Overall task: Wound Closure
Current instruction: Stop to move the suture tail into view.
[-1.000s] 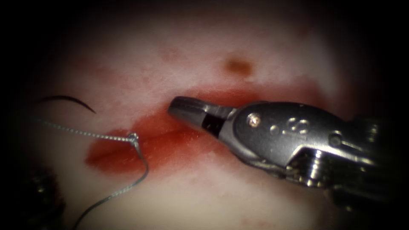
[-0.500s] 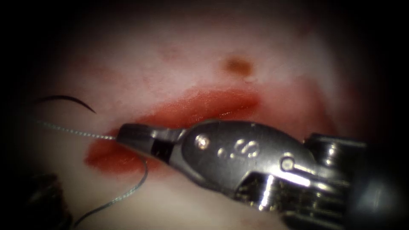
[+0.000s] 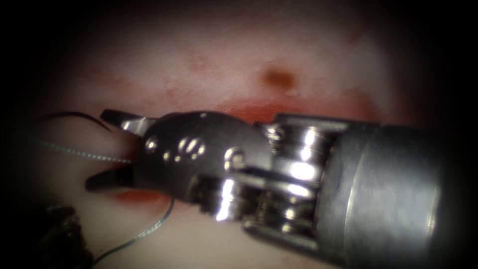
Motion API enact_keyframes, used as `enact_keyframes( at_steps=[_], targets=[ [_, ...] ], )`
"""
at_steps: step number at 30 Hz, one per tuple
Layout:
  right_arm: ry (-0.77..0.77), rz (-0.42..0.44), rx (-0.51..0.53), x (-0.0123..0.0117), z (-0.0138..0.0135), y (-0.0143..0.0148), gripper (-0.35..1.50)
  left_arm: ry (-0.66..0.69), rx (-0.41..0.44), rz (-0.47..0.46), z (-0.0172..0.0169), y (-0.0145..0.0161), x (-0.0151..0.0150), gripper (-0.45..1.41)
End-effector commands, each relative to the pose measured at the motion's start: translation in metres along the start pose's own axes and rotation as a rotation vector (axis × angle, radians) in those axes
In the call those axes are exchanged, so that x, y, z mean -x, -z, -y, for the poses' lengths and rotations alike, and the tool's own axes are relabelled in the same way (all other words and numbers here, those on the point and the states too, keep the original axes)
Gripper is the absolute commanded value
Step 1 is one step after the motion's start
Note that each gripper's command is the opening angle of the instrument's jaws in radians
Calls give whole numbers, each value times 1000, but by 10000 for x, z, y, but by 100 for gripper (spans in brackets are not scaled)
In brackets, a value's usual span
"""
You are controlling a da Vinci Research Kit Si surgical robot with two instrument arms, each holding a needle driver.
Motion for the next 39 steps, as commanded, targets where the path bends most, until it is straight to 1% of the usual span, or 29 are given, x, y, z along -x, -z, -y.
enact_keyframes(
  at_steps=[1,2,3,4,5,8,9,10,12,14,16,17,19,20,22,23,24,25,26,27,28,29,30,31,32,33,37,38,39],
  targets=[
    [11,-11,-15,-27,-9,-14,78,-3,1,4,2,9,6,-45],
    [21,-9,-30,-31,-9,-21,46,-3,1,3,1,9,6,-45],
    [21,-9,-30,-31,-9,-21,46,-3,1,3,1,9,6,-45],
    [27,-9,-39,-33,-9,-22,-1,-3,1,3,1,9,6,-45],
    [38,1,-51,-36,-10,-24,-35,-4,1,3,1,9,6,-45],
    [43,21,-16,-39,-13,-24,-35,-5,2,2,1,9,6,-45],
    [-39,32,9,-42,-19,-20,-35,-6,0,0,1,9,5,-45],
    [-96,24,25,-42,-26,-15,-35,-7,0,-1,1,8,5,-45],
    [-153,1,37,-40,-34,-11,-35,-7,0,-1,2,8,5,-45],
    [-217,-41,46,-30,-47,-5,-35,-10,2,-4,3,7,5,-45],
    [-241,-48,44,-27,-50,-3,-35,-10,2,-5,3,7,5,-45],
    [-269,-62,42,-17,-58,1,-35,-13,0,-8,4,7,5,-45],
    [-291,-72,40,-12,-60,2,-35,-7,0,-9,4,7,4,-45],
    [-320,-91,38,1,-65,5,-35,-8,1,-9,4,7,4,-45],
    [-318,-94,37,6,-66,6,-35,-8,1,-10,4,7,4,-45],
    [-301,-97,16,16,-66,6,-35,-9,1,-10,3,7,4,-45],
    [-294,-101,-17,19,-64,5,-35,-9,1,-11,3,7,4,-45],
    [-278,-110,-62,21,-61,3,-25,-9,1,-8,3,7,4,-45],
    [-246,-113,-81,21,-57,2,-15,-9,1,-8,3,7,4,-45],
    [-207,-115,-94,20,-54,0,5,-9,1,-8,3,7,5,-45],
    [-107,-121,-114,16,-46,-5,56,-9,1,-8,3,7,5,-45],
    [-90,-123,-124,14,-43,-7,71,-9,0,-5,3,7,5,-45],
    [-64,-131,-168,3,-36,-14,79,-4,0,-6,3,7,5,-45],
    [-57,-130,-184,0,-34,-16,76,-4,1,-7,3,7,5,-45],
    [-57,-130,-184,0,-34,-16,76,-4,1,-7,3,7,5,-45],
    [-44,-129,-210,-7,-31,-21,74,-4,1,-7,3,7,5,-45],
    [-6,-111,-261,-13,-26,-26,73,-4,1,-7,4,7,4,-45],
    [9,-77,-262,-14,-26,-29,36,-4,1,-7,4,6,4,-45],
    [9,-77,-262,-14,-26,-29,36,-4,1,-7,4,6,4,-45]
  ],
)
